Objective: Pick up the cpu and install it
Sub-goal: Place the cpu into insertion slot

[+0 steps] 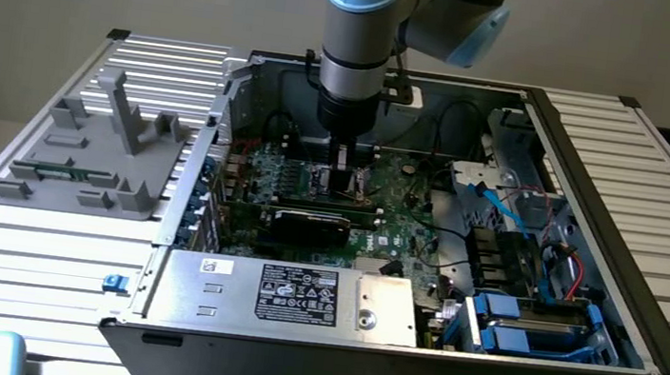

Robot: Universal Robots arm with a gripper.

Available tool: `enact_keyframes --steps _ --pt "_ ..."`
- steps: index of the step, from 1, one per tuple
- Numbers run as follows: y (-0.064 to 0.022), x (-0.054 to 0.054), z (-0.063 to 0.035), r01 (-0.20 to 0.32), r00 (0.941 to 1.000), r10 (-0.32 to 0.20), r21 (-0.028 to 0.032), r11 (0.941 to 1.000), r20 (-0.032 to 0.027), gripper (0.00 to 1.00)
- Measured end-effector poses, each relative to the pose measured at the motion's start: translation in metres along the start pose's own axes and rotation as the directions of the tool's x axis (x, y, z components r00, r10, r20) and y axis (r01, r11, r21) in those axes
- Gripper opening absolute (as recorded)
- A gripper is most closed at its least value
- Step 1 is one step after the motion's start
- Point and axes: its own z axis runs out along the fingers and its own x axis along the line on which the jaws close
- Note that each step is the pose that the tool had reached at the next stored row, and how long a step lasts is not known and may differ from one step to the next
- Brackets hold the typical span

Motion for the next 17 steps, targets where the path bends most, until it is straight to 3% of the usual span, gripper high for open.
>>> enact_keyframes --steps 17 --pt "-0.0002 -0.0012 -0.0008 0.0 1.0 0.0 -0.0024 1.0 -0.0064 0.55"
